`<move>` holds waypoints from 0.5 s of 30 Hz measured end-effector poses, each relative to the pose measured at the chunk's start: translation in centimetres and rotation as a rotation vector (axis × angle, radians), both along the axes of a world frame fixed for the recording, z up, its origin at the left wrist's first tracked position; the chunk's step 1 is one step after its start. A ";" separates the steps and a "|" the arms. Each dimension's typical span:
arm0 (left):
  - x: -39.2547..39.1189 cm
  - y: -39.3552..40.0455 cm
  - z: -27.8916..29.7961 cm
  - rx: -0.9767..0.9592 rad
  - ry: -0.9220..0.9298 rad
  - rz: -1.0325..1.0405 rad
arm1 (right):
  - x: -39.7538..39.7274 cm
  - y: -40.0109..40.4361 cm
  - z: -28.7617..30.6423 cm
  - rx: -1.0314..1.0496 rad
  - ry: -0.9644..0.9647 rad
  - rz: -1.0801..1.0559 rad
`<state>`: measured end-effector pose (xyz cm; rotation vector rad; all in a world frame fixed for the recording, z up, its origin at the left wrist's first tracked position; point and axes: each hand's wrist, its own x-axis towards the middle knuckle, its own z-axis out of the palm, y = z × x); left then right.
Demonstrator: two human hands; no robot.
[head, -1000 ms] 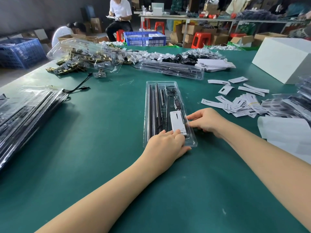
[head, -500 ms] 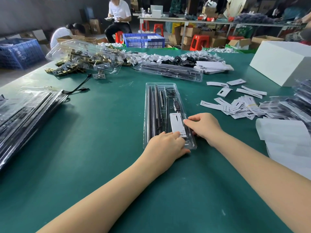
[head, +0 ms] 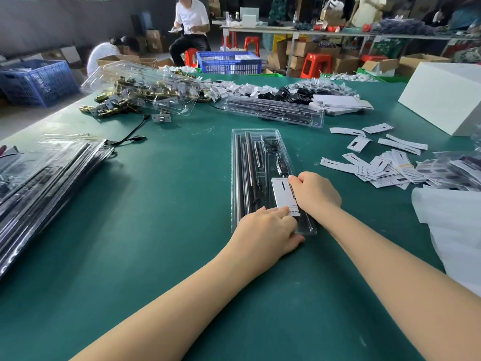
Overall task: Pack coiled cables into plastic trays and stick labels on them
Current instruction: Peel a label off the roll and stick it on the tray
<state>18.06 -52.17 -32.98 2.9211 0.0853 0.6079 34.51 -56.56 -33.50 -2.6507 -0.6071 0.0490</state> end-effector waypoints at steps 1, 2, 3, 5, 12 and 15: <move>0.0 0.0 -0.1 -0.005 0.004 0.000 | 0.0 0.0 0.0 -0.017 -0.005 0.005; 0.0 0.1 -0.1 -0.005 0.012 0.001 | 0.0 0.1 0.1 -0.035 -0.006 0.012; 0.0 0.1 -0.2 0.005 0.014 0.004 | 0.1 0.2 0.2 -0.048 -0.008 0.014; 0.1 0.2 -0.3 0.015 0.020 0.005 | 0.1 0.6 0.4 -0.083 -0.019 -0.003; 0.4 0.3 -0.7 0.020 0.046 0.014 | 0.3 1.3 0.6 -0.132 -0.119 0.023; 0.5 0.4 -0.7 0.032 0.059 0.017 | 0.2 1.2 0.5 -0.079 -0.134 0.061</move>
